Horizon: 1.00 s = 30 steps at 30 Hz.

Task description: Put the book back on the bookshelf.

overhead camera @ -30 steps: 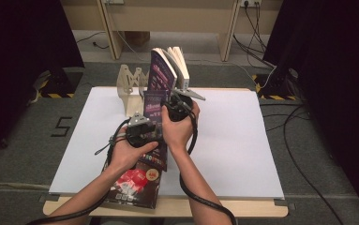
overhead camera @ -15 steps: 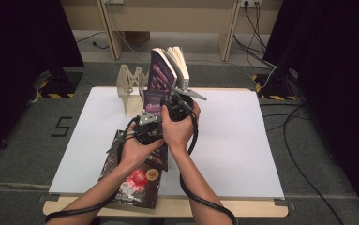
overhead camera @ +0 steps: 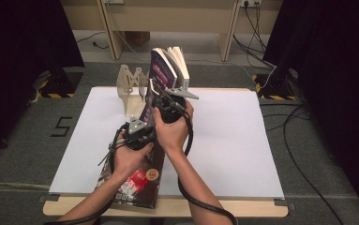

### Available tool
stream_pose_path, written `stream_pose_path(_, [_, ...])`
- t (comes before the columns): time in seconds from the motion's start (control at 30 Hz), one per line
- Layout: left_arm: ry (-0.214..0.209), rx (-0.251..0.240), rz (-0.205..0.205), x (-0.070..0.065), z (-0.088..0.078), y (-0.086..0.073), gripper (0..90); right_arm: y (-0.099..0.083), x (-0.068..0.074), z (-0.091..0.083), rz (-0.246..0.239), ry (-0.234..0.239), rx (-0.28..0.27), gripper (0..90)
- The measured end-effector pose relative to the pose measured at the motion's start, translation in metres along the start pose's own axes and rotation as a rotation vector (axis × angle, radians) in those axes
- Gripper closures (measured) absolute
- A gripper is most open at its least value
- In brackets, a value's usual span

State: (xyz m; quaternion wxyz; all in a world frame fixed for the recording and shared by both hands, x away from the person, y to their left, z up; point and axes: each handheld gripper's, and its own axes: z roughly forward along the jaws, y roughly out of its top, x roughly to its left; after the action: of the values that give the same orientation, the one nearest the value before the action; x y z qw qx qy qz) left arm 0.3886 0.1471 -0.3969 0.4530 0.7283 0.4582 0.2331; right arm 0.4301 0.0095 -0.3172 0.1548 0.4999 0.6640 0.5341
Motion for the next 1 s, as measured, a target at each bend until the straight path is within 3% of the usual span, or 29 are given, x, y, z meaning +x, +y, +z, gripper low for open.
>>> stream_pose_path(0.3, [0.076,-0.011,0.000,0.006,-0.003,-0.008,75.1,-0.002,0.010,0.006,-0.051,0.043,0.012,79.8])
stream_pose_path(0.43, [0.108,-0.035,0.007,0.008,-0.004,-0.013,82.2,-0.005,0.008,0.009,-0.049,0.058,0.009,73.0])
stream_pose_path(0.57, [0.093,-0.057,-0.009,0.014,-0.006,-0.012,84.1,-0.003,0.005,0.006,-0.038,0.096,-0.001,67.7])
stream_pose_path(0.67, [0.083,-0.078,-0.042,0.020,-0.007,-0.012,84.1,-0.001,0.000,-0.005,-0.021,0.135,-0.052,62.9])
stream_pose_path(0.7, [0.081,-0.081,-0.051,0.021,-0.008,-0.012,84.1,0.000,-0.004,-0.012,-0.009,0.137,-0.100,62.6])
stream_pose_path(0.77, [0.081,-0.100,-0.064,0.025,-0.010,-0.011,84.2,0.001,-0.010,-0.023,-0.010,0.103,-0.151,62.5])
stream_pose_path(0.87, [0.075,-0.121,-0.062,0.028,-0.013,-0.009,84.2,-0.003,-0.030,-0.031,0.025,0.060,-0.143,62.1])
stream_pose_path(1.0, [0.074,-0.155,-0.091,0.033,-0.014,-0.006,84.3,-0.017,-0.056,-0.038,0.061,0.014,-0.114,62.7])
